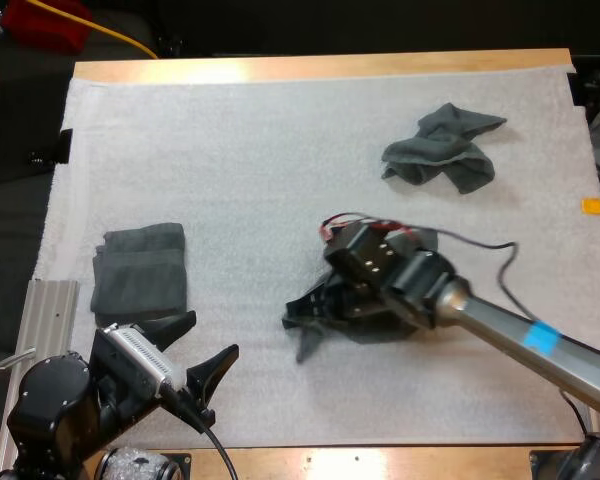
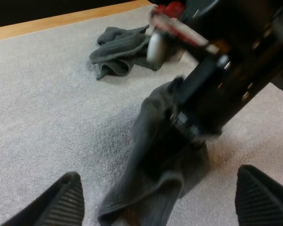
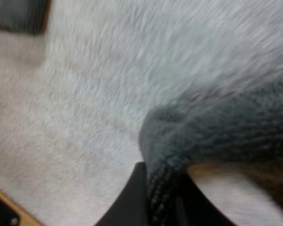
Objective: Pick towel from pile, fold and stack
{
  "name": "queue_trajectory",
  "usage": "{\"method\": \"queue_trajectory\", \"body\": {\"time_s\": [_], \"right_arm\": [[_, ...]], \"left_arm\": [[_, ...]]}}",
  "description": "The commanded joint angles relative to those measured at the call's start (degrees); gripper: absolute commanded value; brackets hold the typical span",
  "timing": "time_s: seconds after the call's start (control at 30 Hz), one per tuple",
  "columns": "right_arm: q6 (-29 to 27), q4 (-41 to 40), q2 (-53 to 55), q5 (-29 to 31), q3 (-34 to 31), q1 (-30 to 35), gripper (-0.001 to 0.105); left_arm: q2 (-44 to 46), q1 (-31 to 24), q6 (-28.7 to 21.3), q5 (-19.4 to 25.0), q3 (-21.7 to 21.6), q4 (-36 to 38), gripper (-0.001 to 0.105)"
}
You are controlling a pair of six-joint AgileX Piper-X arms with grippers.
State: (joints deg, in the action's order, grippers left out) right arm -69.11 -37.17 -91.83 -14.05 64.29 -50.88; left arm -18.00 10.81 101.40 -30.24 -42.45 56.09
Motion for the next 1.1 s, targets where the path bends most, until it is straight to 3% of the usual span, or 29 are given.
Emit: {"method": "queue_trajectory", "body": {"time_s": [0.0, 0.17, 0.27, 0.4, 0.5, 0.83, 1.07], "right_arm": [[1.55, 2.16, -1.15, -1.52, 0.19, -0.06, 0.001], [6.04, 8.71, -5.18, -2.88, 0.19, -0.05, 0.006], [7.8, 12.56, -6.33, -2.89, 0.19, -0.05, 0.021], [7.81, 18.31, -6.3, -2.89, 0.19, -0.05, 0.057], [7.67, 21.58, -5.45, -2.89, 0.31, -0.05, 0.07], [7.44, 21.06, 0.45, -2.47, 0.31, -0.05, 0.07], [6.37, 7.04, 6.37, 5.93, 0.31, -0.05, 0.07]], "left_arm": [[0.1, 0.15, 0.28, -0.04, -0.52, -0.25, 0.065], [0.1, 0.15, 0.28, -0.04, -0.52, -0.25, 0.065], [0.1, 0.15, 0.28, -0.04, -0.52, -0.25, 0.065], [0.1, 0.15, 0.28, -0.04, -0.52, -0.25, 0.065], [0.1, 0.15, 0.28, -0.04, -0.52, -0.25, 0.065], [0.1, 0.15, 0.28, -0.04, -0.52, -0.25, 0.065], [0.1, 0.15, 0.28, -0.04, -0.52, -0.25, 0.065]]}}
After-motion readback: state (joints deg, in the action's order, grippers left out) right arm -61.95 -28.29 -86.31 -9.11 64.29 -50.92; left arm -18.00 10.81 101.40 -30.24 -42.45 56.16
